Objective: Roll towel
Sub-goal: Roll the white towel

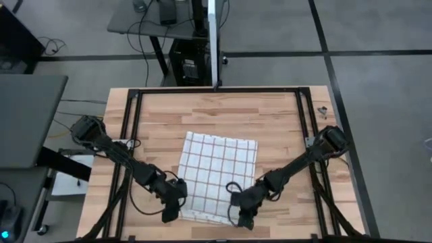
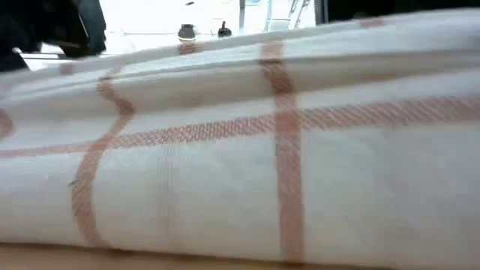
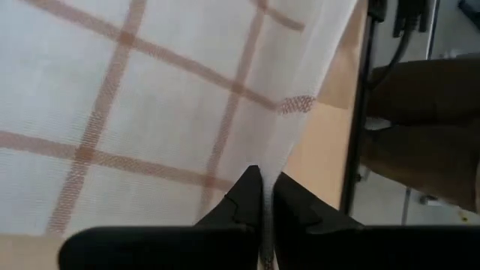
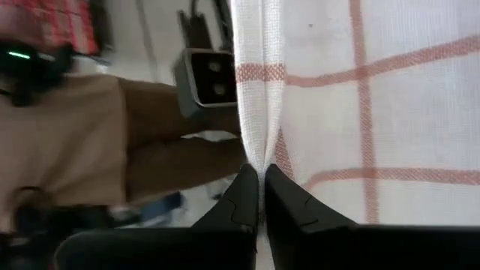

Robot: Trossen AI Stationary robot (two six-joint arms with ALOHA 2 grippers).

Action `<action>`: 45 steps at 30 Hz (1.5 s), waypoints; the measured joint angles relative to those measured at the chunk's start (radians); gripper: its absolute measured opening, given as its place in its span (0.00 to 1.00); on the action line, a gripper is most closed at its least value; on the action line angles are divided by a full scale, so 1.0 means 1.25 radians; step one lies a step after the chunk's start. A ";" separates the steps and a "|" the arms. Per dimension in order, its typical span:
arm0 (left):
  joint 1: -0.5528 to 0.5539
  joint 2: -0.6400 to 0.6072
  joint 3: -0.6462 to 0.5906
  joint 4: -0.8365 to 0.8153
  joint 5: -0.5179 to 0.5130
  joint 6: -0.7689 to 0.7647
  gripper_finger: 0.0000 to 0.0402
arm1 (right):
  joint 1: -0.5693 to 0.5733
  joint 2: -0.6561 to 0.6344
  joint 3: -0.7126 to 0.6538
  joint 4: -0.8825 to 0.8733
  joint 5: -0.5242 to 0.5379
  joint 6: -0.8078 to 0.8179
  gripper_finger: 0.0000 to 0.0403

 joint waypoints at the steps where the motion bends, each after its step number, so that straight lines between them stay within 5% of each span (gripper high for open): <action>1: 0.006 0.002 -0.015 0.025 0.006 -0.002 0.00 | -0.005 0.000 -0.018 0.033 -0.002 0.011 0.00; 21: 0.075 0.025 -0.087 0.124 -0.014 0.009 0.00 | -0.048 0.003 -0.165 0.090 0.046 -0.007 0.01; 33: 0.078 0.022 -0.087 0.114 -0.014 0.002 0.00 | -0.080 -0.024 -0.170 0.064 0.027 0.006 0.22; 45: 0.078 0.022 -0.088 0.110 -0.016 0.005 0.00 | -0.118 -0.191 -0.168 -0.082 0.075 -0.118 0.38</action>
